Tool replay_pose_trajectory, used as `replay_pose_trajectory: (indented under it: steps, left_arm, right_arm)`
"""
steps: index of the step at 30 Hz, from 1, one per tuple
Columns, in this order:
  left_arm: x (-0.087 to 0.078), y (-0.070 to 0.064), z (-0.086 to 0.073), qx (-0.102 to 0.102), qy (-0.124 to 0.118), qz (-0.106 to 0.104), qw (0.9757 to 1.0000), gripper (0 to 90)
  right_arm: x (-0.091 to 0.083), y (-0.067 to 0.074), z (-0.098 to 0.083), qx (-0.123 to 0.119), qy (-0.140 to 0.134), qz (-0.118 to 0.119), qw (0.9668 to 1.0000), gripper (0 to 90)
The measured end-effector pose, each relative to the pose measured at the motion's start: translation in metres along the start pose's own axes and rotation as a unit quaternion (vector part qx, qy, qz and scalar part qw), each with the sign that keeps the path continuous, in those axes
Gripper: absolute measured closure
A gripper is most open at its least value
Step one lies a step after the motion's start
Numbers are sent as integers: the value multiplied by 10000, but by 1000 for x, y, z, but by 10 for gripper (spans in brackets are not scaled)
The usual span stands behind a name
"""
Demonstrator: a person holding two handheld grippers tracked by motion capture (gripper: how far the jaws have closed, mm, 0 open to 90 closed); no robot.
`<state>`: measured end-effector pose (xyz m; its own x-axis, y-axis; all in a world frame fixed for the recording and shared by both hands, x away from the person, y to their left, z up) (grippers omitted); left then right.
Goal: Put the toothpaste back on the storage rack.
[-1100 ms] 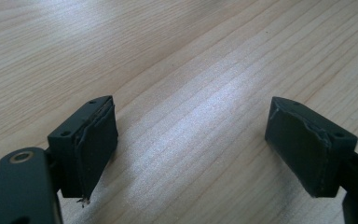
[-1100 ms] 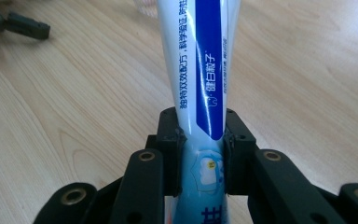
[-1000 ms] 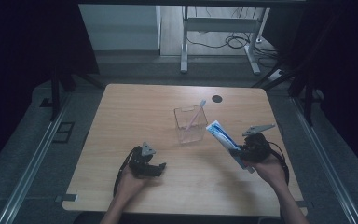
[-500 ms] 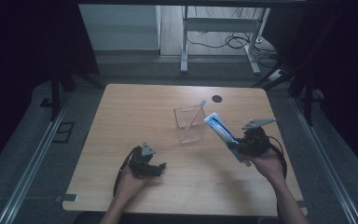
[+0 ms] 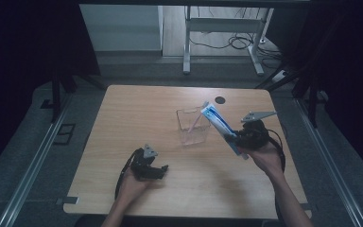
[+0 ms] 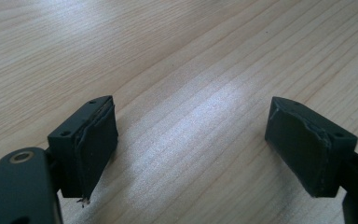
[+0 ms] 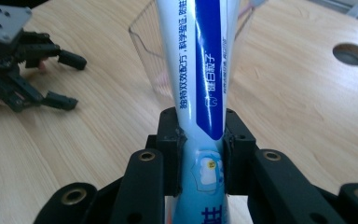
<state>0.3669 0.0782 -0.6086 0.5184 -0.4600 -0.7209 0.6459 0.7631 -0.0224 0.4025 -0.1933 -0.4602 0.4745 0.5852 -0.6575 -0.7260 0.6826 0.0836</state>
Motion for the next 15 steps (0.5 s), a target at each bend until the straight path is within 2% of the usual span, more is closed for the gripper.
replay_pose_trajectory:
  steps: [15]
  left_arm:
    - [0,0,0,6,13,6,10000,169]
  right_arm:
    - [20,2,34,-58,-256,-1,9997,727]
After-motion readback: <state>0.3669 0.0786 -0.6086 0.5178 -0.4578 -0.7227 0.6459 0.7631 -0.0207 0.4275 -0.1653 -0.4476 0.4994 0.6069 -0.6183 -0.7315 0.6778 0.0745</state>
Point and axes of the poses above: each handheld gripper's, and its own axes: x roughly forward along the jaws, z roughly out of its top, y roughly to its left, the point moved 9 cm from there along x, roughly forward along the jaws
